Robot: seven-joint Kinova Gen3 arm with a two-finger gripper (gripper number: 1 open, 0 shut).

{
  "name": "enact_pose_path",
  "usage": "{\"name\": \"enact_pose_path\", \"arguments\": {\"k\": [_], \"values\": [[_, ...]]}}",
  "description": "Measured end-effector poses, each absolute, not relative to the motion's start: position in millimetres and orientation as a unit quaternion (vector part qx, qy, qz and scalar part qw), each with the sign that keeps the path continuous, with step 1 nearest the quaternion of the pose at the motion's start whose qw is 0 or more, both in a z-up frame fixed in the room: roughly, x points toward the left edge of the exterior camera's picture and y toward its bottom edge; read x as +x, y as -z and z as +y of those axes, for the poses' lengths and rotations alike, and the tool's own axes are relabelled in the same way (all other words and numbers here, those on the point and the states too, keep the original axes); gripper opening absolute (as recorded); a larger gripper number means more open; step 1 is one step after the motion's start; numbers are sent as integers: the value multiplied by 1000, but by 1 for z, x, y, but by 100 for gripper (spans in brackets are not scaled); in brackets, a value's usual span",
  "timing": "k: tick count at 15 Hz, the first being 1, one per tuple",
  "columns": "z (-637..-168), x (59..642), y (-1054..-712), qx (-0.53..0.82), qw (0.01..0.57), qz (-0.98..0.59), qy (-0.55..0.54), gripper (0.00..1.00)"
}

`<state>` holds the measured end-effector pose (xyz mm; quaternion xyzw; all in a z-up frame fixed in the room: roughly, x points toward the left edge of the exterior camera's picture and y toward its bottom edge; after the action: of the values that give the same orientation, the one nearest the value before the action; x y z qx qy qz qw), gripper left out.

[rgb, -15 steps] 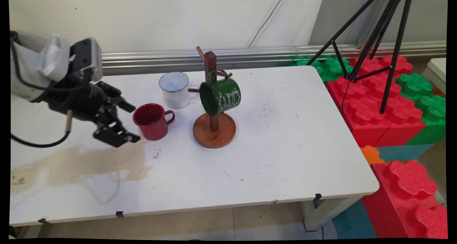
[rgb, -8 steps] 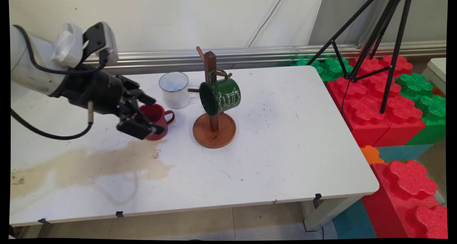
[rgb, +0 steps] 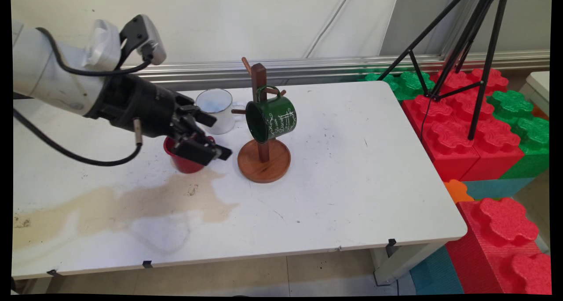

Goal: Pick up the green mug from the rack

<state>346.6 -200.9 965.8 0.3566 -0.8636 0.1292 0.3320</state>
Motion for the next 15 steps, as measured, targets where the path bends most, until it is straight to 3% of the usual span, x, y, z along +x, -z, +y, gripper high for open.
{"name": "enact_pose_path", "arguments": {"k": [15], "values": [[-232,306,-938,431,409,-797,-107,100]]}}
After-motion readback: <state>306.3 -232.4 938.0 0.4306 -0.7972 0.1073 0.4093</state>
